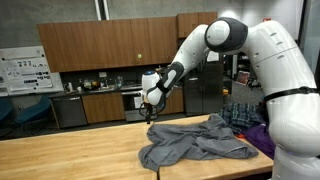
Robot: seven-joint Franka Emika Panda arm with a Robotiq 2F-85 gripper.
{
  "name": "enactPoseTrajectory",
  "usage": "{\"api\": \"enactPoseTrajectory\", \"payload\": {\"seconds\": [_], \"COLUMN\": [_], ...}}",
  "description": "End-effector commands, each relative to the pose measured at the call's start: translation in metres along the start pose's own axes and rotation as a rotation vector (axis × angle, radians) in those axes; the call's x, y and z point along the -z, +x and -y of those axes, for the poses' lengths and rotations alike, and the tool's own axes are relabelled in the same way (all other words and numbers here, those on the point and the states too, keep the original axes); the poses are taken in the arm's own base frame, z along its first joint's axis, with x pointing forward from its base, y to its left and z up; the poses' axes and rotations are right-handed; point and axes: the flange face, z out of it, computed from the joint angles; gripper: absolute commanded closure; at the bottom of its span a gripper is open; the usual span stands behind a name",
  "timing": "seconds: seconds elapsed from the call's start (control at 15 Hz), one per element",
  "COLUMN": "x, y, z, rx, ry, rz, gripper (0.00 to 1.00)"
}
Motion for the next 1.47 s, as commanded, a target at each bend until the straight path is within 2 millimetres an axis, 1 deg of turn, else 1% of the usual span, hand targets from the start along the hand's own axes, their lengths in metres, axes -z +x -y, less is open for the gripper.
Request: {"api": "enactPoseTrajectory", "payload": {"seconds": [0.0, 0.27, 0.6, 0.73, 0.93, 1.07, 1.4], "x": [-0.024, -0.049, -0.073, -0.08, -0.085, -0.085, -0.074], "y": [0.017, 0.025, 0.024, 0.021, 0.016, 0.013, 0.009], "z": [0.001, 0.002, -0.006, -0.012, -0.022, -0.024, -0.02], "rx": [0.067, 0.094, 0.101, 0.079, 0.008, -0.065, -0.192], "ry": [-0.006, 0.017, -0.001, -0.025, -0.064, -0.059, -0.007], "rz": [0.006, 0.021, 0.063, 0.093, 0.154, 0.203, 0.289], "gripper": [0.02, 0.05, 0.05, 0.01, 0.0, 0.0, 0.0]}}
